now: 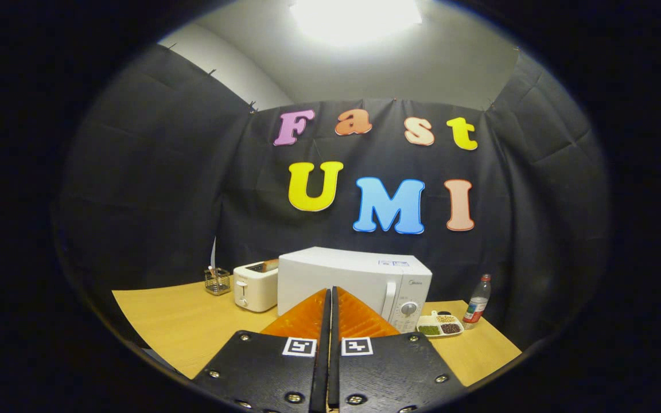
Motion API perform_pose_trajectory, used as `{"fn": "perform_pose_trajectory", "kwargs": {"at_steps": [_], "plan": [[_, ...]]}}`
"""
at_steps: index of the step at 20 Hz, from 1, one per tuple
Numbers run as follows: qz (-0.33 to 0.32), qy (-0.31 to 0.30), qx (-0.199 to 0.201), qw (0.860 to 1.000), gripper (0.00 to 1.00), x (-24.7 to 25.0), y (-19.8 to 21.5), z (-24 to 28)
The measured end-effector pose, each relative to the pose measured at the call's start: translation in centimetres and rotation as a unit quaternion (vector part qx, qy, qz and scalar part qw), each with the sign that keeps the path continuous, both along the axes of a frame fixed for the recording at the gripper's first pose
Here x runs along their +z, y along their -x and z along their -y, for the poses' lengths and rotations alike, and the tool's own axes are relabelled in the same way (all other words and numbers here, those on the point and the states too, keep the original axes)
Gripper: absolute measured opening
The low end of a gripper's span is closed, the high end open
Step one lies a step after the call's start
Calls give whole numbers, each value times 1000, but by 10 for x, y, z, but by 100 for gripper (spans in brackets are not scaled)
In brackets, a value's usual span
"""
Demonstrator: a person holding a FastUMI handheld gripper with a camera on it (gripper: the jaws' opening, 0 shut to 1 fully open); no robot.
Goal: Open the microwave, put the food inside, and close the microwave door.
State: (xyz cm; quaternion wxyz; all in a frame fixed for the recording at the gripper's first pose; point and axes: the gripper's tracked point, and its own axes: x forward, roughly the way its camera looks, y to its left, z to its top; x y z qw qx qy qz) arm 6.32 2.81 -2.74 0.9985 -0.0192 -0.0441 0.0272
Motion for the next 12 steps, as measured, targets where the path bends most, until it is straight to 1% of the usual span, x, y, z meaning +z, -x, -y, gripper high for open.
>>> {"fn": "perform_pose_trajectory", "kwargs": {"at_steps": [3,4,6,8,9,12], "plan": [[-2,-33,7,999,2,23,54,20],[0,-43,4,999,2,29,67,30],[10,-52,-16,998,2,40,87,54],[17,-58,-46,997,2,43,95,80],[6,-53,-60,997,2,35,95,88],[-14,-45,-59,997,2,21,88,87]]}}
